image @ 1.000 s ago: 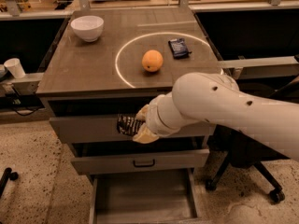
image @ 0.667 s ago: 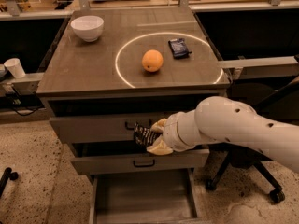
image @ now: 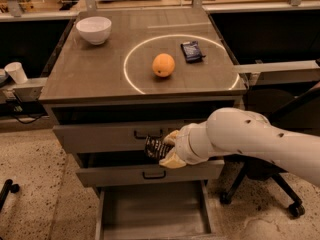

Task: Place rxbar chocolate into bottom drawer

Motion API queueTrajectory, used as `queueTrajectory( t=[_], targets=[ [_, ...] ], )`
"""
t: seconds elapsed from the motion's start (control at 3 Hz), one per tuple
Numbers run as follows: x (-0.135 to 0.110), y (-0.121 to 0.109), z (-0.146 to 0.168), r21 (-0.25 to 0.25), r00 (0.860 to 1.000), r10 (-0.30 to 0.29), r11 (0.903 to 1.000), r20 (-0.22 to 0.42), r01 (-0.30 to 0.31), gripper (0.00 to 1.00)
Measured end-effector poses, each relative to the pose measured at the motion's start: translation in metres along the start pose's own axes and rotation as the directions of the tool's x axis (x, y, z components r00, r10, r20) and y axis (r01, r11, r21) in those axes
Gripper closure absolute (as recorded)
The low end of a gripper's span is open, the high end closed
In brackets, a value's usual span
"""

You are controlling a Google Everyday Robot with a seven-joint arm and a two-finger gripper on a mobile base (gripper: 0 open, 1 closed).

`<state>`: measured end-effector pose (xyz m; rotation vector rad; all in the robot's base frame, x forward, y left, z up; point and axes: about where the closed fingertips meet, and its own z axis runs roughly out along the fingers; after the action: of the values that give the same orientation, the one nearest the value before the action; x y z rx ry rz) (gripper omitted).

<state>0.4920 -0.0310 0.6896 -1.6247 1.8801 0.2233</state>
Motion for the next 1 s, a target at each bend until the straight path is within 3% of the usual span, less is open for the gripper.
queueTrajectory(
  t=[0.33,0.67,1.0],
  targets=[
    [0.044,0.006,0.016,0.024,0.999,0.036,0.9991,-0.035,-0.035,1.0],
    [0.099,0.01,0.034,0.086,0.995,0.101,0.9911,0.012,-0.101,1.0],
    [0.142,0.021,0.039,0.135,0.989,0.112,0.983,0.098,-0.124,1.0]
  ],
)
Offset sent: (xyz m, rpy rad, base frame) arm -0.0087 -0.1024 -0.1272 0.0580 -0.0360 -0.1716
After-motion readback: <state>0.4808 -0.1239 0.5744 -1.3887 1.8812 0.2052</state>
